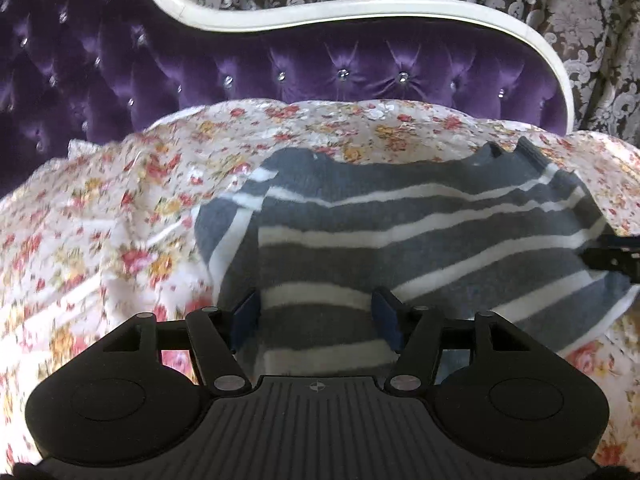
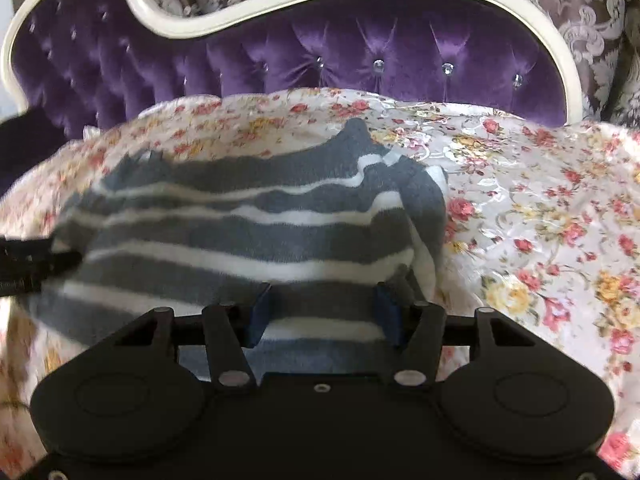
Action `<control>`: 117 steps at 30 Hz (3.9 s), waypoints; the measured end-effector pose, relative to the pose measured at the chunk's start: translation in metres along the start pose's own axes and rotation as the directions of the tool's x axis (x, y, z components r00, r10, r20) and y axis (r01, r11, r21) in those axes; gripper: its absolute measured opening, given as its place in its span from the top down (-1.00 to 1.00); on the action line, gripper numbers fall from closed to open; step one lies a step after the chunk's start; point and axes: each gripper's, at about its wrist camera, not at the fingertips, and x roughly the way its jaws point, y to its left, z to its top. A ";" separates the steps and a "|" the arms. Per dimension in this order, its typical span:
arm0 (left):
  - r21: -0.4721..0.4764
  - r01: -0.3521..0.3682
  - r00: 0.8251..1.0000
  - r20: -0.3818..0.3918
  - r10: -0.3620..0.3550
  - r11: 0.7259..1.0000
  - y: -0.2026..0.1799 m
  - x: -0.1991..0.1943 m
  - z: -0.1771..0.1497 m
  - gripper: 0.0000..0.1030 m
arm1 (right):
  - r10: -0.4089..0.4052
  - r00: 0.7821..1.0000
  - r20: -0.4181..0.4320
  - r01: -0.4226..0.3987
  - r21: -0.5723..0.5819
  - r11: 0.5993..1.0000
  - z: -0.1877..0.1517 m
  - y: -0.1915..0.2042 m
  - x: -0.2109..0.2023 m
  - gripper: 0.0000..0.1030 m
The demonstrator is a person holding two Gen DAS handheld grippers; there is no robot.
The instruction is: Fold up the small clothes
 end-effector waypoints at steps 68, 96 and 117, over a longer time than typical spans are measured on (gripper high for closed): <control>-0.173 -0.105 0.993 -0.063 0.095 0.979 0.009 0.008 -0.008 -1.00 | 0.057 0.993 0.106 -0.090 0.348 0.933 0.024 -0.074 0.012 -0.69; -0.185 -0.093 0.993 -0.084 0.079 0.978 0.012 0.009 -0.003 -1.00 | 0.475 0.869 0.136 -0.464 0.555 0.690 0.004 -0.105 0.031 -1.00; -0.075 -0.064 0.983 -0.177 0.050 0.995 -0.072 0.021 0.065 -0.95 | 0.466 0.879 0.107 -0.442 0.551 0.708 0.011 -0.095 0.034 -0.99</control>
